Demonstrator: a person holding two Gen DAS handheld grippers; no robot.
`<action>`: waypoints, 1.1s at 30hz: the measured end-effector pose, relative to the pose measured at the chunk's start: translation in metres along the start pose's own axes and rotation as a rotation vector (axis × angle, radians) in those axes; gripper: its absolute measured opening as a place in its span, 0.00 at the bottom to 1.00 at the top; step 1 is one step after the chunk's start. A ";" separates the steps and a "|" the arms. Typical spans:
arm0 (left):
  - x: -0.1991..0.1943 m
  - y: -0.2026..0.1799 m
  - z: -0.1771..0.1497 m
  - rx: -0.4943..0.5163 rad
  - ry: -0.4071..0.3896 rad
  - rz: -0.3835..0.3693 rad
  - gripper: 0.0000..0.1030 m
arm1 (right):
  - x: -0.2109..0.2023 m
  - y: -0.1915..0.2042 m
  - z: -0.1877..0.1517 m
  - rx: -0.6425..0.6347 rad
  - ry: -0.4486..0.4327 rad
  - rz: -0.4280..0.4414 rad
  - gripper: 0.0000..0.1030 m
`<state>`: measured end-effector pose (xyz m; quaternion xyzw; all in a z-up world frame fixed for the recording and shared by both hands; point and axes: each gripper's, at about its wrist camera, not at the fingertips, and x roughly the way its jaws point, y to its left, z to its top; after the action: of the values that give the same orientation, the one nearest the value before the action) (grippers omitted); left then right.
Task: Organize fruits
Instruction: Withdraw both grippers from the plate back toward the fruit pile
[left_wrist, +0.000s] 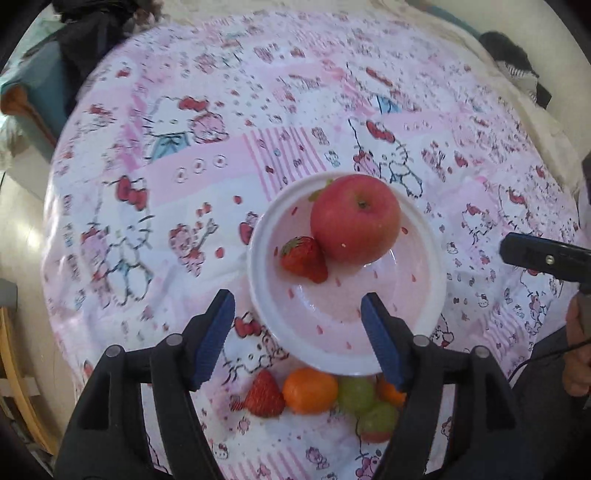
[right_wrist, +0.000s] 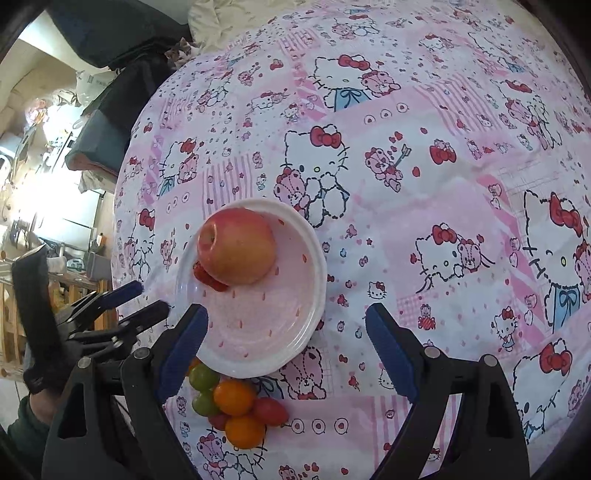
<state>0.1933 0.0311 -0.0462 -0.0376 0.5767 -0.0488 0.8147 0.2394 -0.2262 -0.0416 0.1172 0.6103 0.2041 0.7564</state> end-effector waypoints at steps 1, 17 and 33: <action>-0.005 0.001 -0.004 -0.009 -0.007 0.002 0.66 | 0.000 0.002 -0.002 -0.005 -0.002 0.003 0.87; -0.075 0.000 -0.063 -0.081 -0.216 0.055 0.66 | -0.037 0.046 -0.064 -0.156 -0.132 0.038 0.87; -0.091 0.012 -0.114 -0.213 -0.284 0.090 0.66 | -0.032 0.020 -0.109 -0.104 -0.085 -0.043 0.86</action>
<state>0.0560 0.0533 -0.0001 -0.1045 0.4587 0.0548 0.8807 0.1246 -0.2302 -0.0301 0.0730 0.5684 0.2139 0.7911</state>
